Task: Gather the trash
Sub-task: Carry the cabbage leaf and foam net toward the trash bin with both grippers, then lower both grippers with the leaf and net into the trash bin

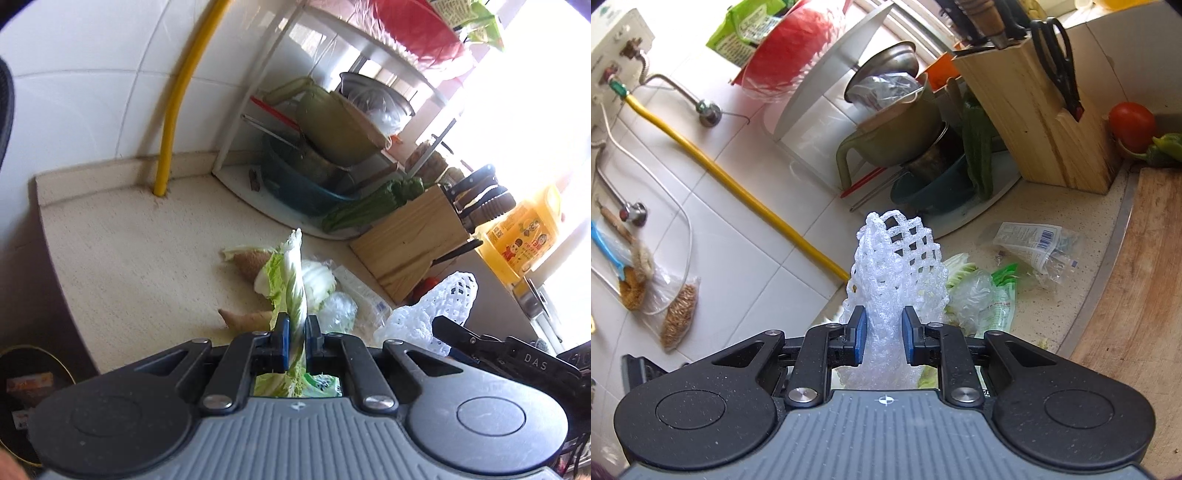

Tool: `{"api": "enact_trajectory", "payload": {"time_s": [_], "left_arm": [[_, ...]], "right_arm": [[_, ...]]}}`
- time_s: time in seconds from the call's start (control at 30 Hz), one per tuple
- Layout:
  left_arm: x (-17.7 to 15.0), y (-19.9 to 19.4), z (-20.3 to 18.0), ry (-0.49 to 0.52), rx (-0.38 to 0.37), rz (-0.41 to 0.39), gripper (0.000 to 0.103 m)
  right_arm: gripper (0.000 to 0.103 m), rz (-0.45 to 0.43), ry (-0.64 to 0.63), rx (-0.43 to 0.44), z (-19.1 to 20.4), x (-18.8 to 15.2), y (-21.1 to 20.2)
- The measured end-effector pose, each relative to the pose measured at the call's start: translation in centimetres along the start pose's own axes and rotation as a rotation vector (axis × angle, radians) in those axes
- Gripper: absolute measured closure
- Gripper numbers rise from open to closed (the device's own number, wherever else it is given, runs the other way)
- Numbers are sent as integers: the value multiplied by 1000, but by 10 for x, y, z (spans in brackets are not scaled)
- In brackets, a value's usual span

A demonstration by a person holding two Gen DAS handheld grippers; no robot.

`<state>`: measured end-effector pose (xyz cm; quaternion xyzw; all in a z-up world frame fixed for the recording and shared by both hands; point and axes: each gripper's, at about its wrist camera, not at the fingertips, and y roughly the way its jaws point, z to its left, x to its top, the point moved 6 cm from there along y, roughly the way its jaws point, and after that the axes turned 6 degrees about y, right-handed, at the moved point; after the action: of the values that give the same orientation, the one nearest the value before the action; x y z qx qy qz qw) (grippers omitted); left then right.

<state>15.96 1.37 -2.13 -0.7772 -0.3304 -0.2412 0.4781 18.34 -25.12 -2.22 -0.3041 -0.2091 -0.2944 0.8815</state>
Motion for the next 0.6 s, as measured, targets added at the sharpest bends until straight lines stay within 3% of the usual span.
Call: {"api": "enact_trajectory", "payload": {"time_s": [0.3, 0.6], "left_arm": [[4, -42, 30, 5, 37, -89, 96], [-6, -94, 84, -5, 175, -138, 96]], "right_arm": [[77, 32, -108, -6, 46, -20, 24], [77, 105, -188, 57, 108, -56, 57]]}}
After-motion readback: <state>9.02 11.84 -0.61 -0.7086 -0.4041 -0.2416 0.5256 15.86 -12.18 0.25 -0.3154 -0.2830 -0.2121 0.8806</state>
